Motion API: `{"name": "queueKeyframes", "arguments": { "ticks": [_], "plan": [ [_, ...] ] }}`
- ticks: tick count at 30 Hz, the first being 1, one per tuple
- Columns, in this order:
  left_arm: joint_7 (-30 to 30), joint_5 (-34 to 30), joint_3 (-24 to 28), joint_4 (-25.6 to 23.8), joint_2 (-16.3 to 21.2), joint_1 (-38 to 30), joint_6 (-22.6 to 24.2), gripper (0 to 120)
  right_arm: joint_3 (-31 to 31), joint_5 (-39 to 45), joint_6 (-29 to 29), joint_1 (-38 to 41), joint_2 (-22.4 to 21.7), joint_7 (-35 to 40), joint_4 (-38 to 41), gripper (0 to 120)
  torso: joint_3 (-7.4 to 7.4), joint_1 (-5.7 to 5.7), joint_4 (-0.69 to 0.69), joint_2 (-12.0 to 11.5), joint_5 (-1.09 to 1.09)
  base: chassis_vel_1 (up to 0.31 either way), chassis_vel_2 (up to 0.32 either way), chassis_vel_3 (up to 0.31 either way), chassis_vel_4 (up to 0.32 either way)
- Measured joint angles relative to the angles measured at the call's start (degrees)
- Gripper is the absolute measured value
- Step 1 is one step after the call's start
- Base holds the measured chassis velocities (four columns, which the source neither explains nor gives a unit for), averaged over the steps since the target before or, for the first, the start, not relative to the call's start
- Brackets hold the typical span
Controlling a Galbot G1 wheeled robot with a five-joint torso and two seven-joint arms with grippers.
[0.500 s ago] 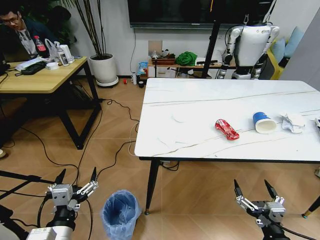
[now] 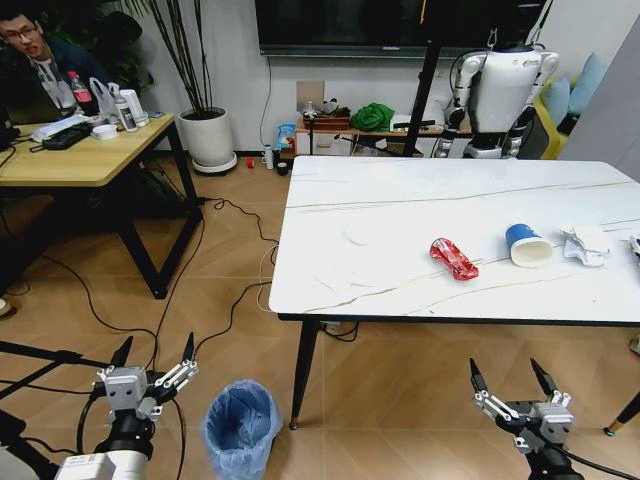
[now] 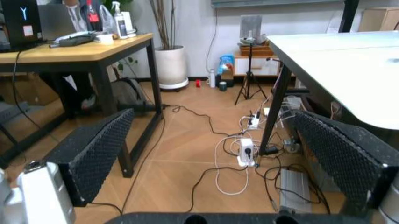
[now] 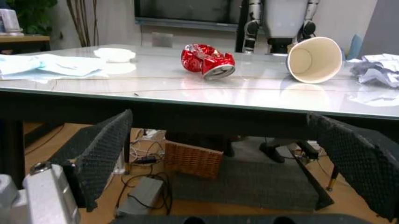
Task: Pick up the trash bin and place the trash from the table into it.
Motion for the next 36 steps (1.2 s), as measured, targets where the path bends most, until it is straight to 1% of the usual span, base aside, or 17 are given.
{"name": "queueKeyframes", "arguments": {
  "ticks": [9,13,16,18,21,22,26,27,30,35,36],
  "plan": [
    [0.1,-0.4,0.9,0.7,0.6,0.5,-0.8,100,-0.2,-1.1,0.1,0.0,1.6,0.0,0.4,100,-0.04,-0.03,0.00,-0.1,-0.01,0.000,0.000,0.000,0.000],
    [0.2,-0.3,1.9,1.0,0.7,0.5,-0.9,100,-0.7,-1.5,0.1,0.3,2.6,0.0,0.5,100,-0.38,-0.30,0.00,-0.7,-0.01,0.000,0.000,0.000,0.000],
    [0.3,-0.1,2.2,1.2,0.7,1.0,-0.9,100,-1.3,-1.6,0.2,0.9,3.2,-0.1,0.3,100,-0.99,-0.78,0.00,-1.8,0.00,0.000,0.000,0.000,0.000],
    [0.3,-0.1,2.2,1.3,0.8,1.1,-0.9,100,-1.3,-1.6,0.3,1.0,3.3,-0.1,0.2,100,-1.11,-0.88,0.00,-2.0,0.00,0.000,0.000,0.000,0.000],
    [0.5,0.0,2.2,1.4,1.0,1.4,-0.9,100,-1.5,-1.4,0.5,1.4,3.6,-0.1,-0.3,100,-1.74,-1.40,0.00,-3.1,0.00,0.000,0.000,0.000,0.000],
    [0.5,0.0,2.2,1.4,1.0,1.4,-0.9,100,-1.5,-1.4,0.5,1.4,3.6,-0.1,-0.3,100,-1.74,-1.40,0.00,-3.1,0.00,0.000,0.000,0.000,0.000],
    [0.6,0.0,2.3,1.7,0.9,1.4,-0.9,100,-1.6,-1.3,0.5,1.6,3.6,-0.1,-0.7,100,-2.54,-2.02,0.00,-4.6,0.00,0.000,0.000,0.000,0.000],
    [0.6,0.0,2.3,1.7,0.9,1.4,-0.9,100,-1.6,-1.3,0.5,1.6,3.6,-0.1,-0.7,100,-2.54,-2.02,0.00,-4.6,0.00,0.000,0.000,0.000,0.000],
    [0.7,0.2,2.4,2.2,0.9,1.4,-0.9,100,-1.6,-1.3,0.5,1.8,3.5,-0.1,-0.8,100,-3.24,-2.55,0.00,-5.8,0.00,0.000,0.000,0.000,0.000],
    [0.7,0.4,2.4,2.5,0.8,1.4,-0.9,100,-1.6,-1.2,0.5,1.9,3.5,-0.1,-1.0,100,-3.77,-2.98,0.00,-6.8,0.00,0.000,0.000,0.000,0.000],
    [0.8,0.5,2.5,2.5,0.7,1.5,-0.9,100,-1.7,-1.1,0.5,2.1,3.5,-0.1,-1.2,100,-4.15,-3.29,0.00,-7.5,0.00,0.000,0.000,0.000,0.000]
  ]
}}
